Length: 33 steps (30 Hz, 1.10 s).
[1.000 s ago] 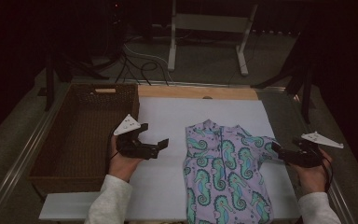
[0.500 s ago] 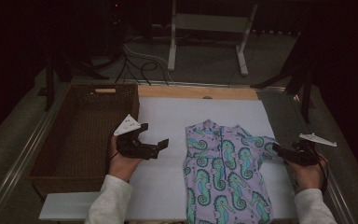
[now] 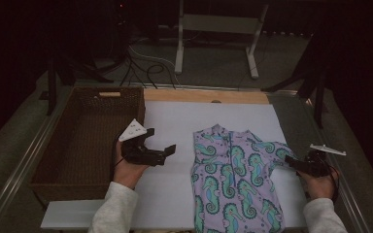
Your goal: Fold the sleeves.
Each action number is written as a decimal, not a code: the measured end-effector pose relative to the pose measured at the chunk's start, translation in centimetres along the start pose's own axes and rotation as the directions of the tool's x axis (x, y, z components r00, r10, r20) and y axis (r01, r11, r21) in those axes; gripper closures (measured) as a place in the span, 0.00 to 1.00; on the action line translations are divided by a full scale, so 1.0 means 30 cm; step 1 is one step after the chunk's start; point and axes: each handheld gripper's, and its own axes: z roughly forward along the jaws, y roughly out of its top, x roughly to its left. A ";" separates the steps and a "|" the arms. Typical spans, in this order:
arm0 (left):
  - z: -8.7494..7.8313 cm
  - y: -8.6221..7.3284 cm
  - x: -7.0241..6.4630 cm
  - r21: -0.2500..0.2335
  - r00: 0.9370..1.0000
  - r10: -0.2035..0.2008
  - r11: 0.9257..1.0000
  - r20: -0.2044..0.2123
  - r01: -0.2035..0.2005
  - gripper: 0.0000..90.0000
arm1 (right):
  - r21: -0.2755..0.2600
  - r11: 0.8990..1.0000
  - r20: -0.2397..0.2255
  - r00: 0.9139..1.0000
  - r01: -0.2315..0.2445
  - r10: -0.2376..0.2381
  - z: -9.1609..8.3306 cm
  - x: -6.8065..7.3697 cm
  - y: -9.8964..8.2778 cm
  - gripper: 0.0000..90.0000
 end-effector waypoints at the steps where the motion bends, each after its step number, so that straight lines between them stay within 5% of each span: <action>1: 0.000 0.000 0.000 -0.001 1.000 0.001 1.000 0.000 -0.001 0.00 | 0.008 1.000 0.001 1.000 0.011 -0.011 0.004 -0.002 -0.003 0.16; 11: 0.001 0.000 -0.001 -0.001 1.000 0.004 1.000 -0.001 -0.004 0.00 | 0.045 0.999 0.008 1.000 -0.016 0.016 0.028 -0.001 -0.013 0.20; 23: 0.001 0.000 -0.002 0.000 1.000 0.007 1.000 -0.001 -0.007 0.00 | 0.073 0.996 -0.032 0.998 -0.057 0.060 0.036 -0.007 -0.019 0.39; 26: 0.001 0.000 -0.002 0.000 1.000 0.007 1.000 -0.001 -0.007 0.00 | 0.090 0.990 -0.095 0.989 -0.107 0.115 0.034 -0.015 -0.019 0.57; 28: 0.001 0.000 -0.002 0.000 1.000 0.008 1.000 -0.001 -0.008 0.00 | 0.092 0.989 -0.100 0.988 -0.112 0.121 0.032 -0.014 -0.019 0.58; 29: 0.001 0.000 -0.002 0.000 1.000 0.008 1.000 -0.001 -0.008 0.00 | 0.093 0.990 -0.094 0.989 -0.107 0.116 0.031 -0.012 -0.019 0.58; 30: 0.001 0.000 -0.002 -0.001 1.000 0.006 1.000 -0.001 -0.006 0.00 | 0.090 0.990 -0.061 0.991 -0.110 0.116 0.020 -0.007 -0.016 0.70; 33: 0.001 0.000 -0.003 0.001 1.000 0.009 1.000 -0.002 -0.009 0.00 | 0.072 0.994 -0.012 0.996 -0.086 0.087 0.004 -0.003 -0.015 0.86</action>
